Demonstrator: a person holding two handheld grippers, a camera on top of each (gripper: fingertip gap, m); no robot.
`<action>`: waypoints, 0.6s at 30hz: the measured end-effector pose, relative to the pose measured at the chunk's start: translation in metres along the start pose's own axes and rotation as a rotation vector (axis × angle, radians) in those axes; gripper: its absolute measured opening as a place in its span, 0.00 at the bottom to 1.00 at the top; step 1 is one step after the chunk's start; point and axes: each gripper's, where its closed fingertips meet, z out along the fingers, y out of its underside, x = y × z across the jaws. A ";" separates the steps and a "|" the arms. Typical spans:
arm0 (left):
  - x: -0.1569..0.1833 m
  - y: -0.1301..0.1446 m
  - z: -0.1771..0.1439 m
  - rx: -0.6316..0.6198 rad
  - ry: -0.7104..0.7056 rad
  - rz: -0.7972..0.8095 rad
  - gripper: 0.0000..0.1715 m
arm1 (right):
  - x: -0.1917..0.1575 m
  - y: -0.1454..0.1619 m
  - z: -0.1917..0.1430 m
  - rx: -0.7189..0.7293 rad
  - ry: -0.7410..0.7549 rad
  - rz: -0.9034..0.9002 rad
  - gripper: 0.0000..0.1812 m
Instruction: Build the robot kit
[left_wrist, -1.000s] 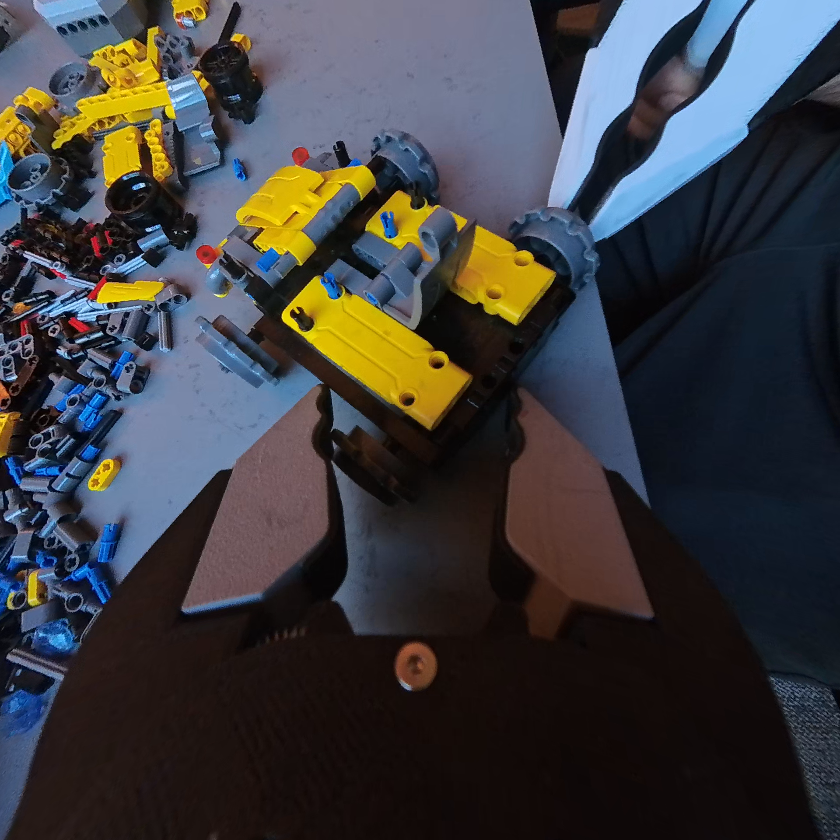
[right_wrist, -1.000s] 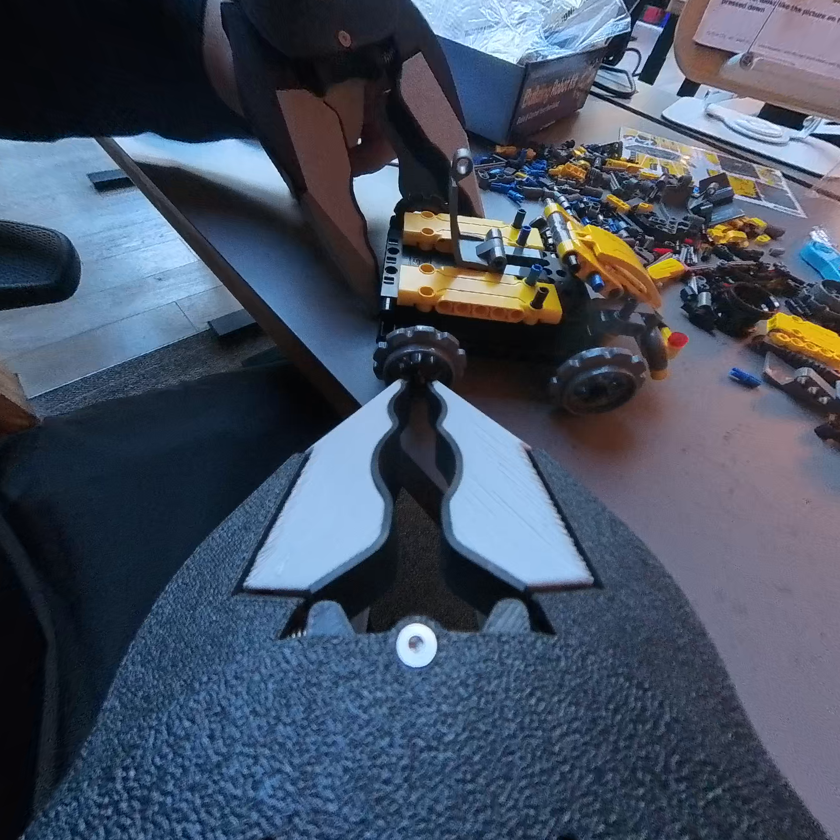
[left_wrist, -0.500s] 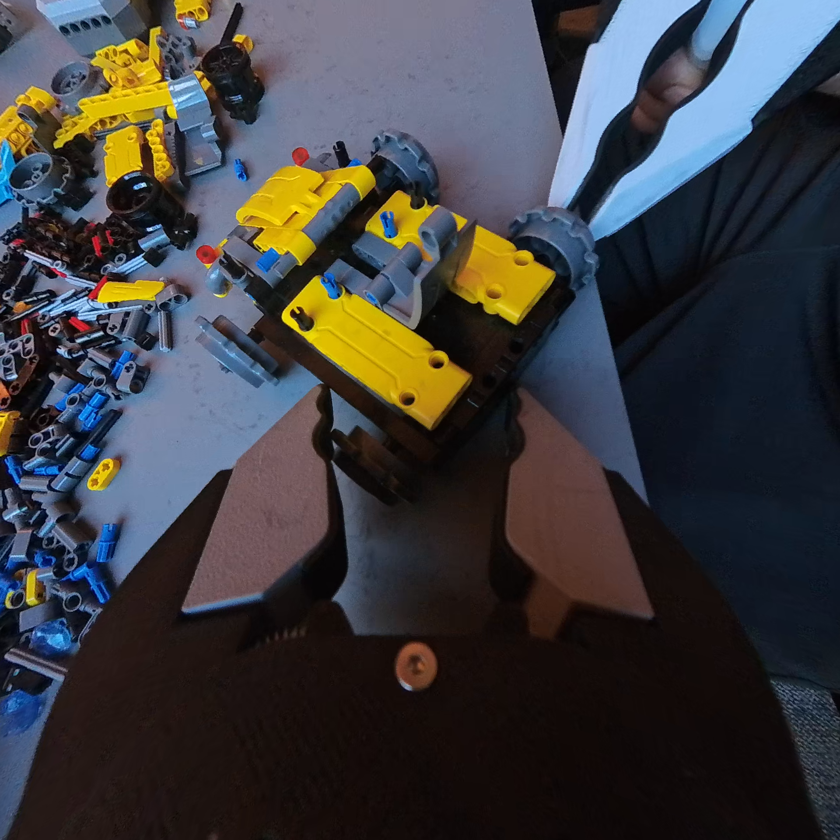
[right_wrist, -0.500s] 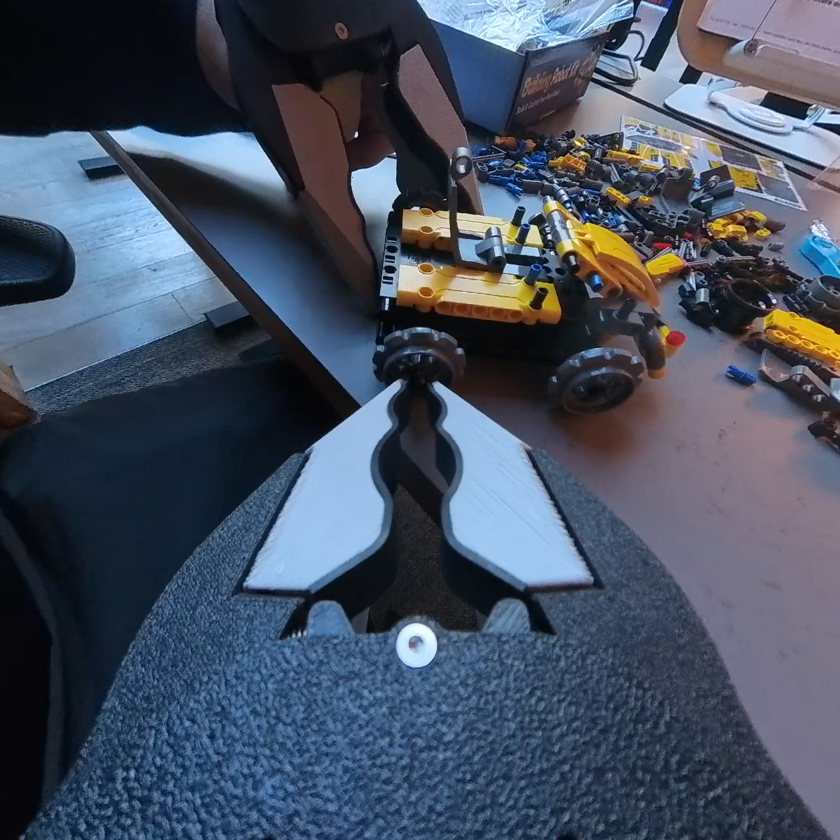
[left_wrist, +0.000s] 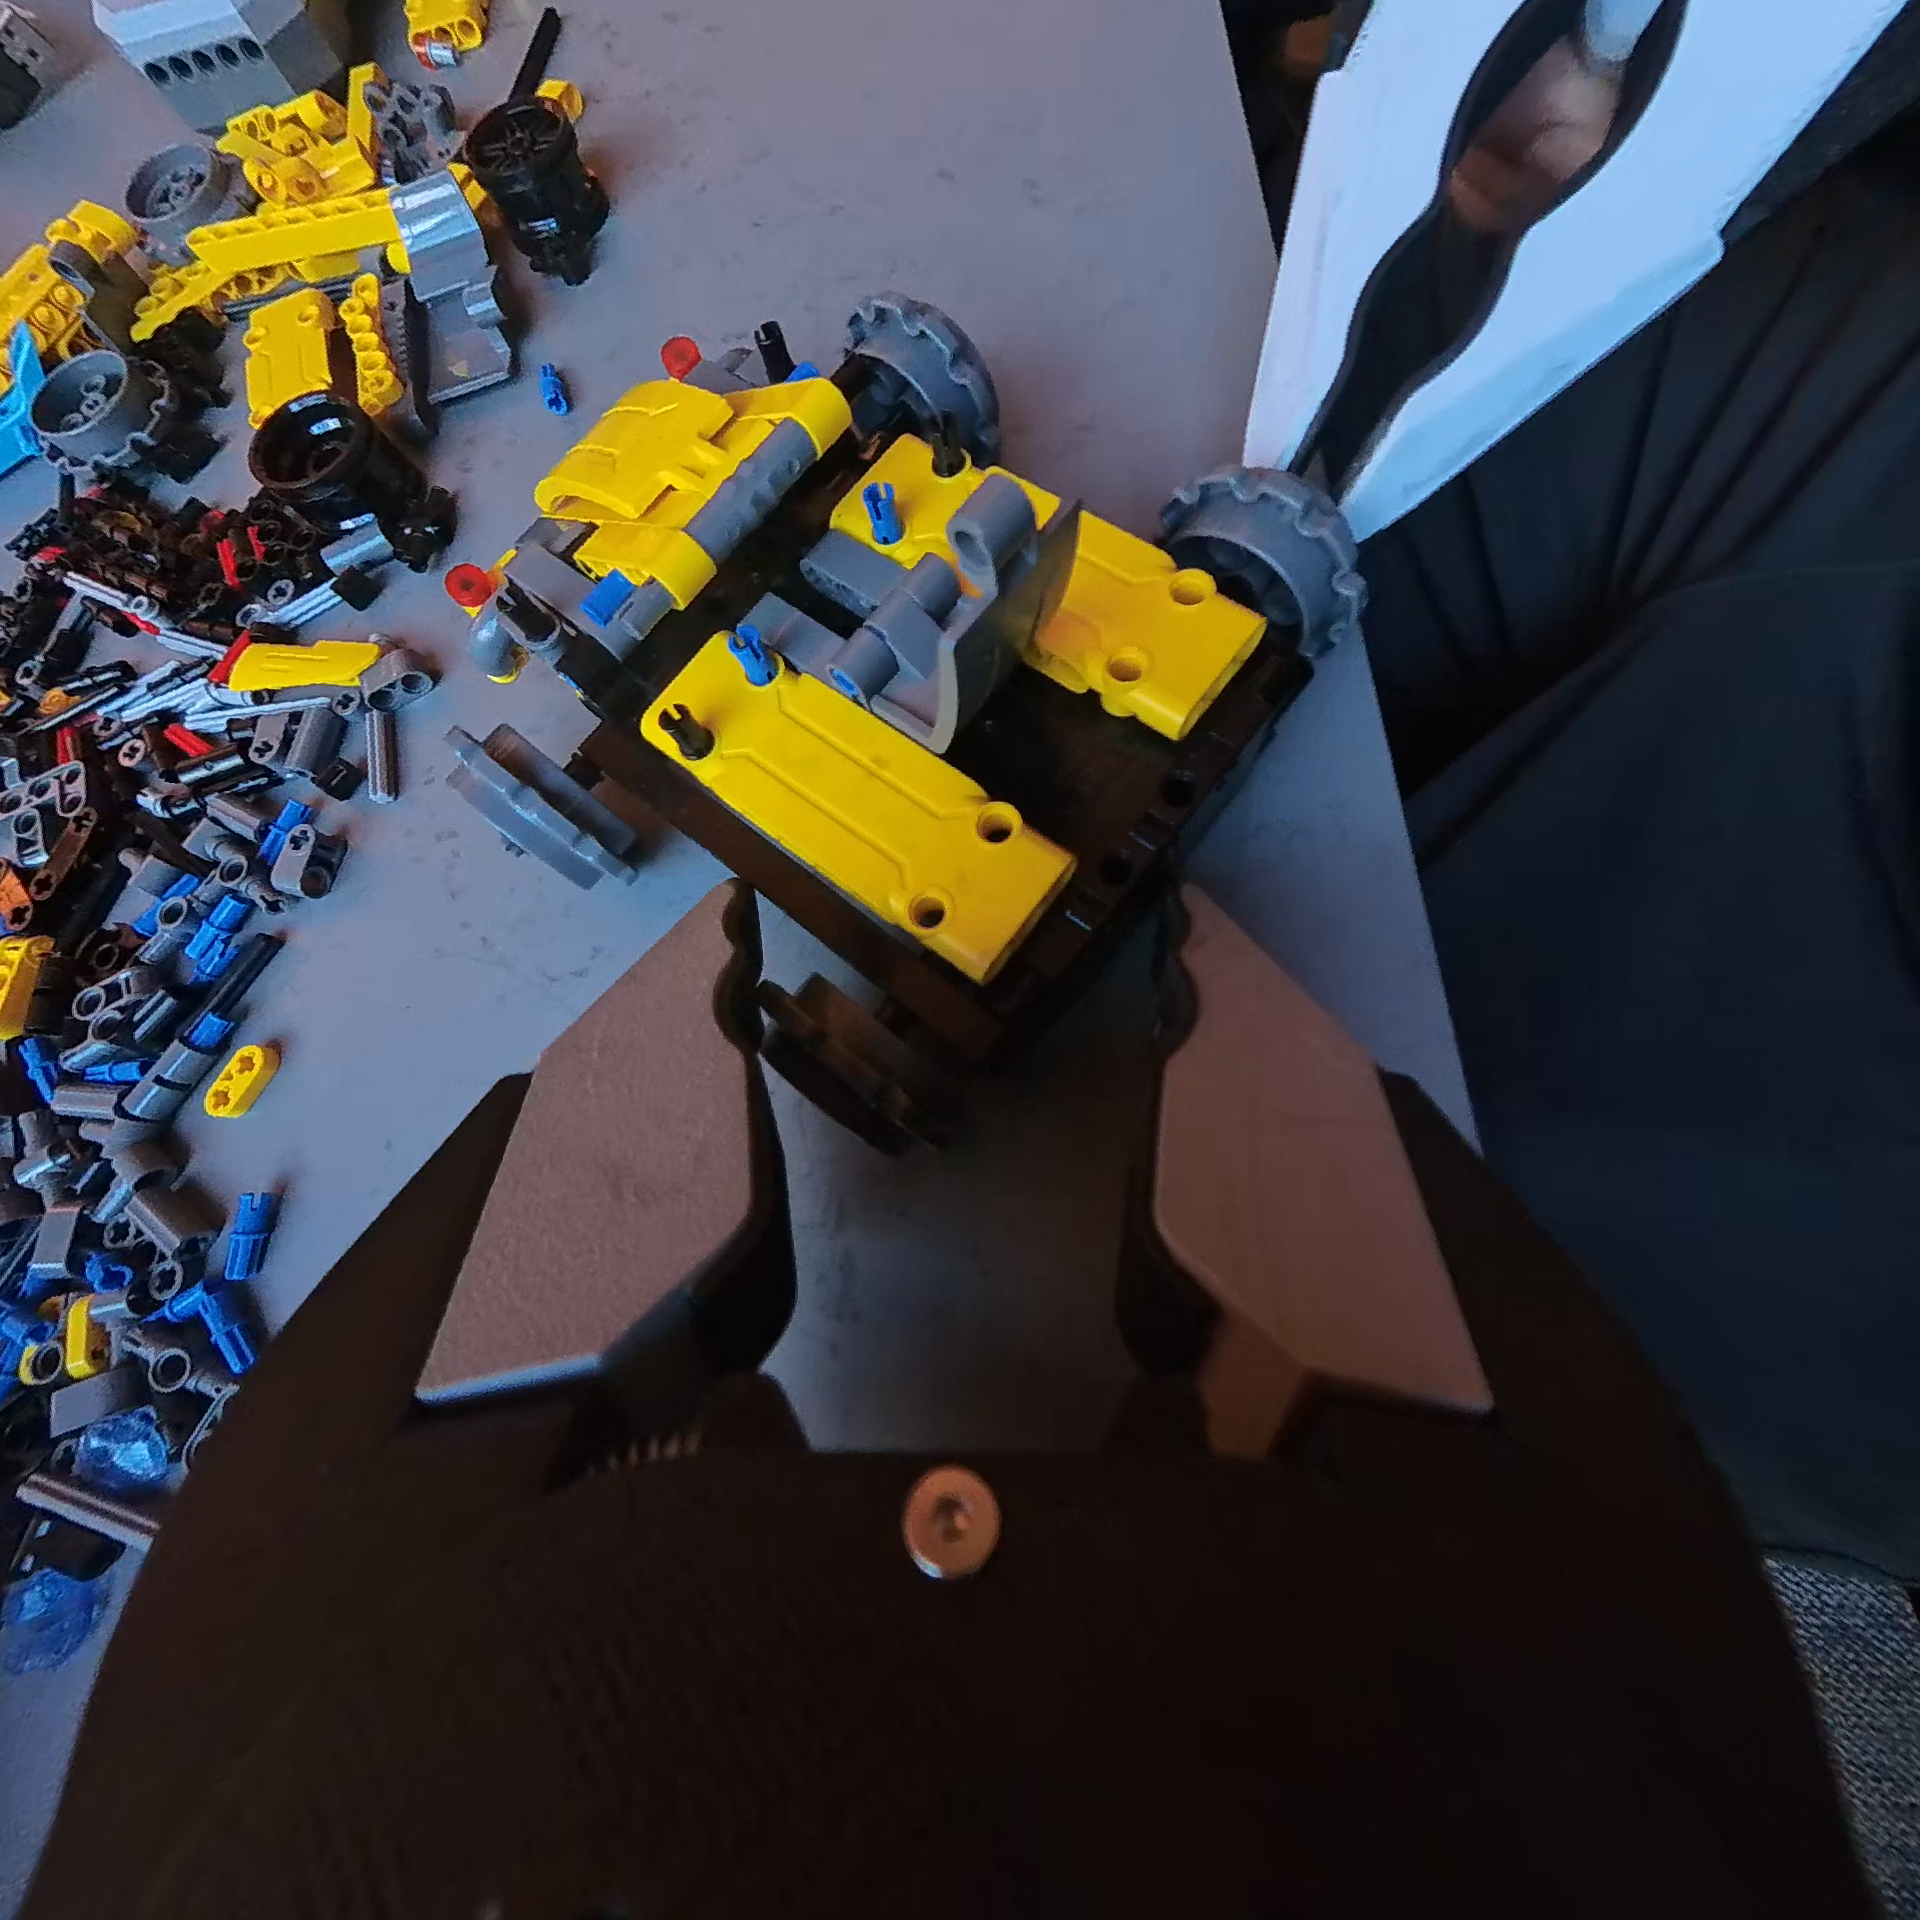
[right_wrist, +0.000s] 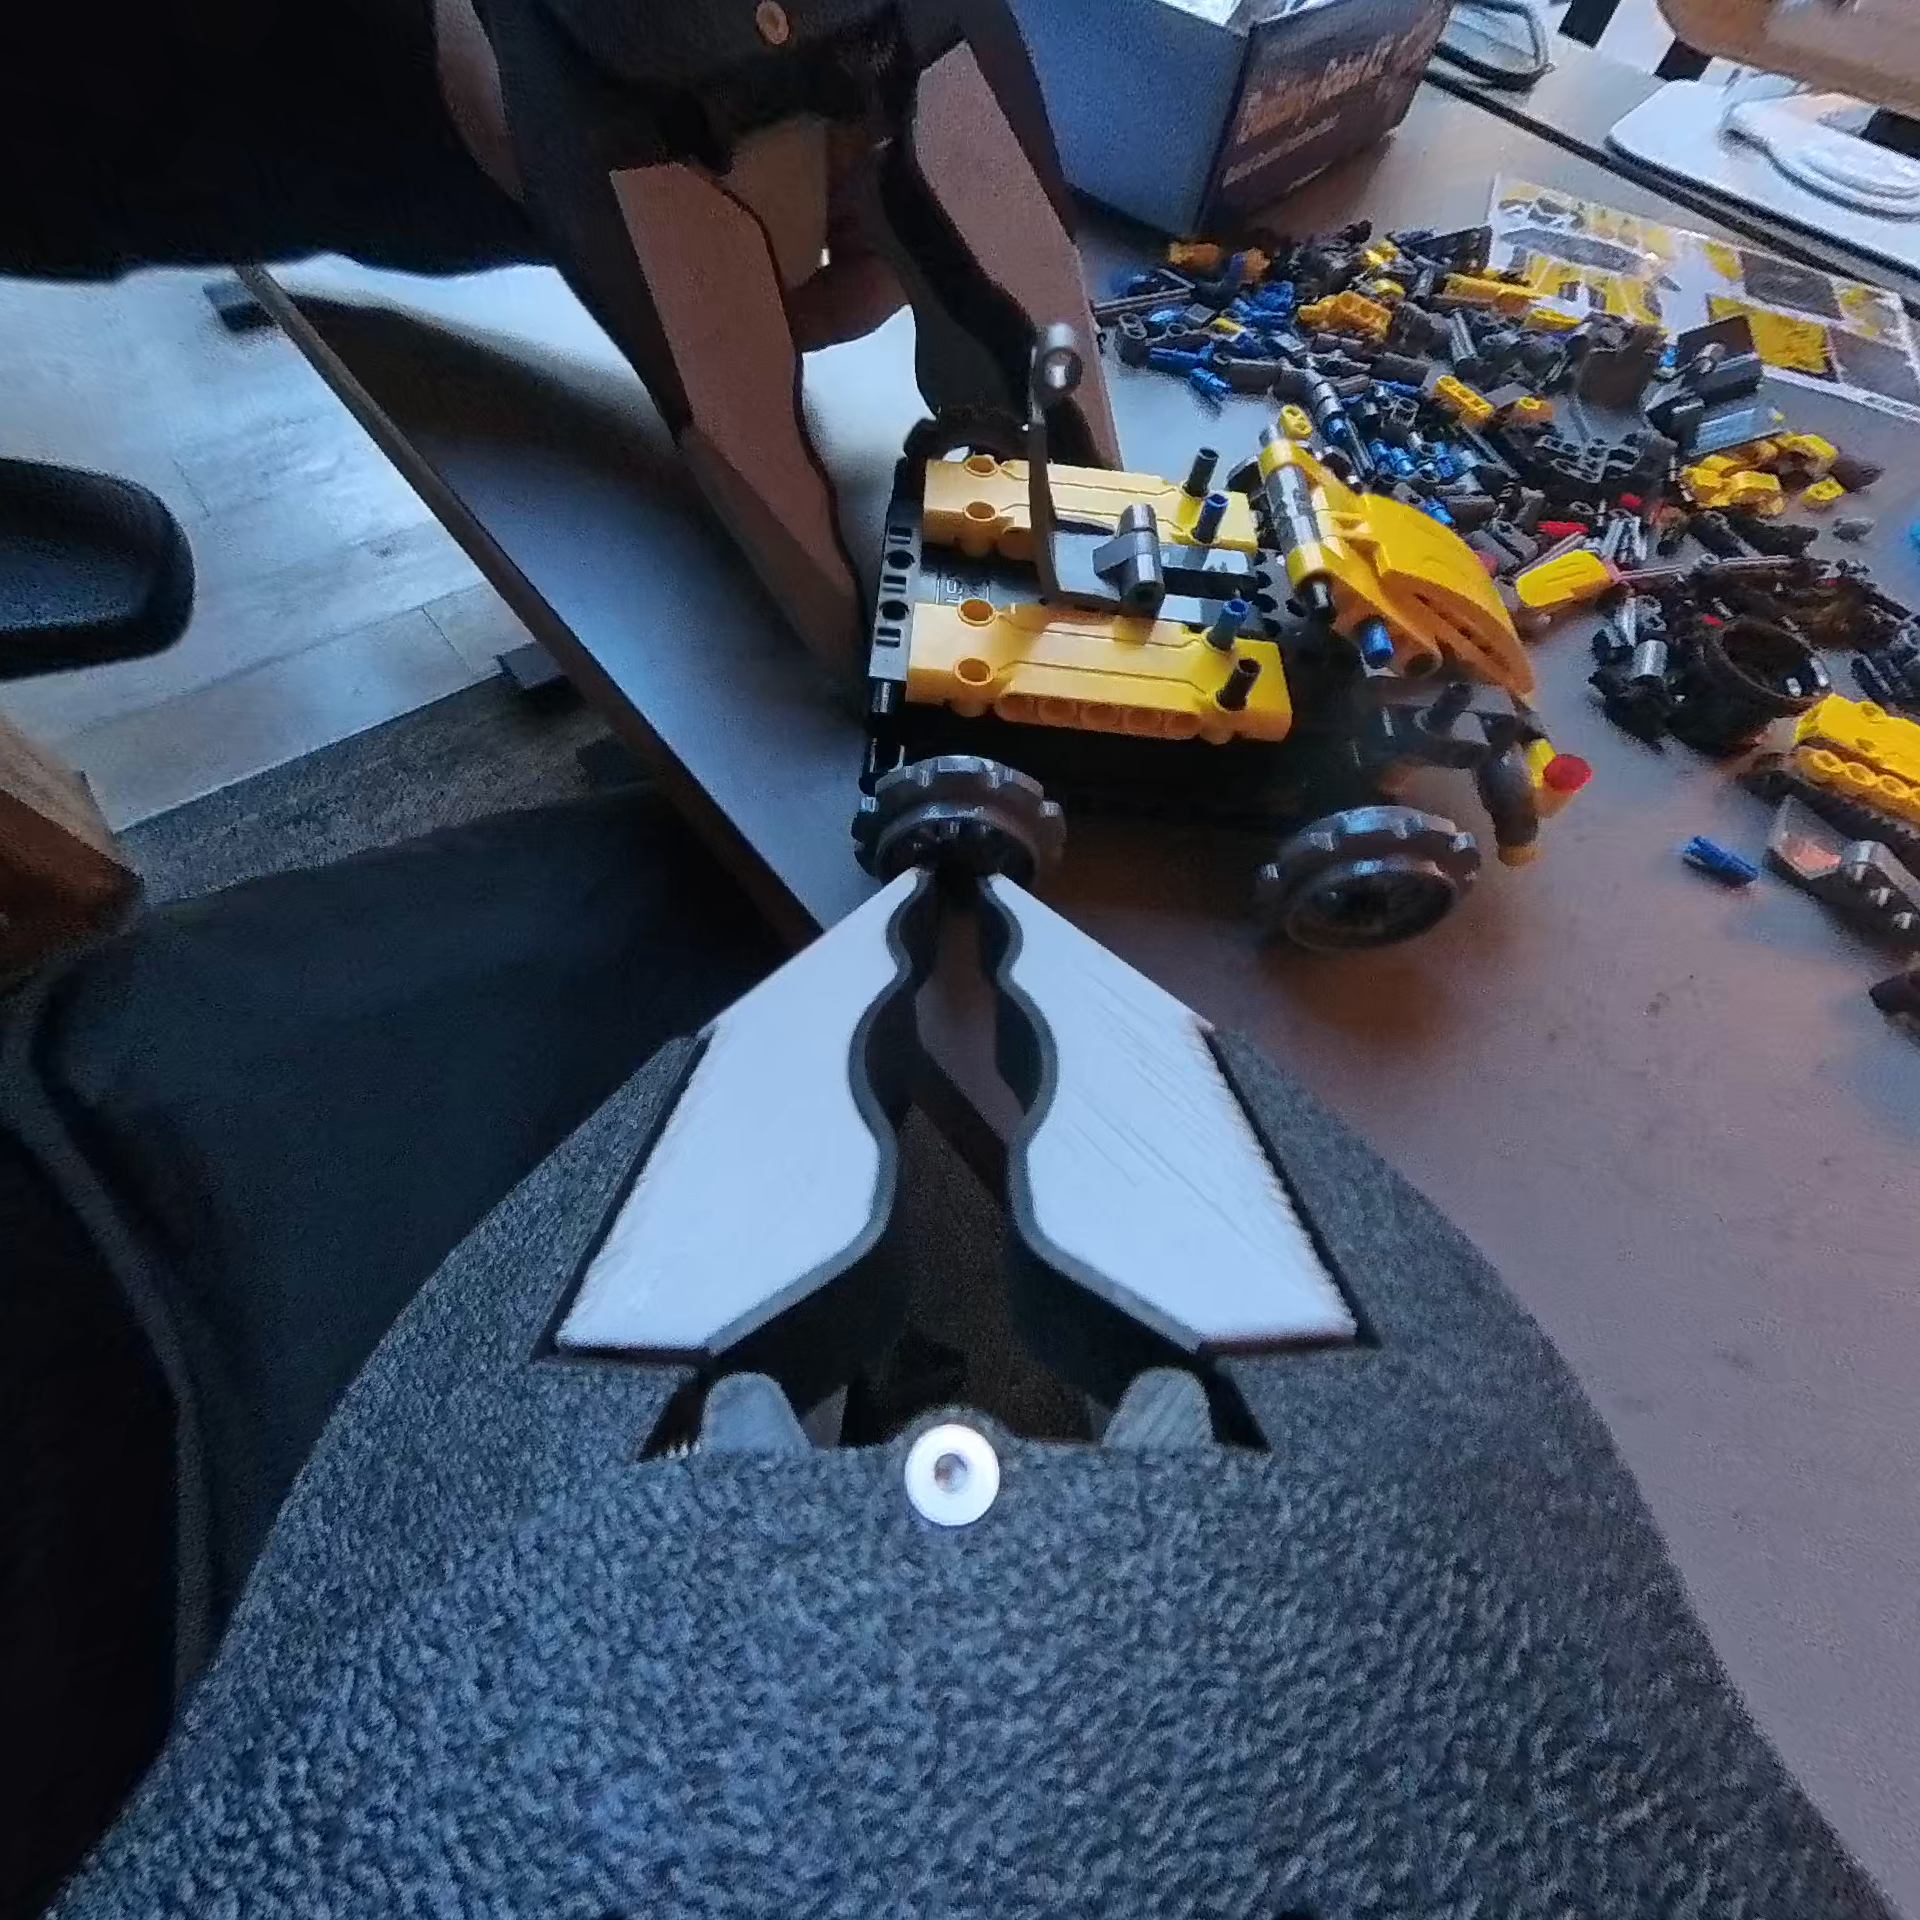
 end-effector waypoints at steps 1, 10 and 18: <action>0.000 0.000 0.000 -0.001 0.001 -0.001 0.43 | 0.000 0.000 0.000 -0.011 -0.005 -0.011 0.04; 0.000 0.001 -0.001 -0.006 -0.006 -0.006 0.43 | 0.001 0.000 0.003 -0.067 0.010 -0.071 0.03; -0.001 0.001 -0.001 -0.013 -0.020 -0.020 0.43 | 0.002 0.000 0.004 -0.136 0.062 -0.187 0.03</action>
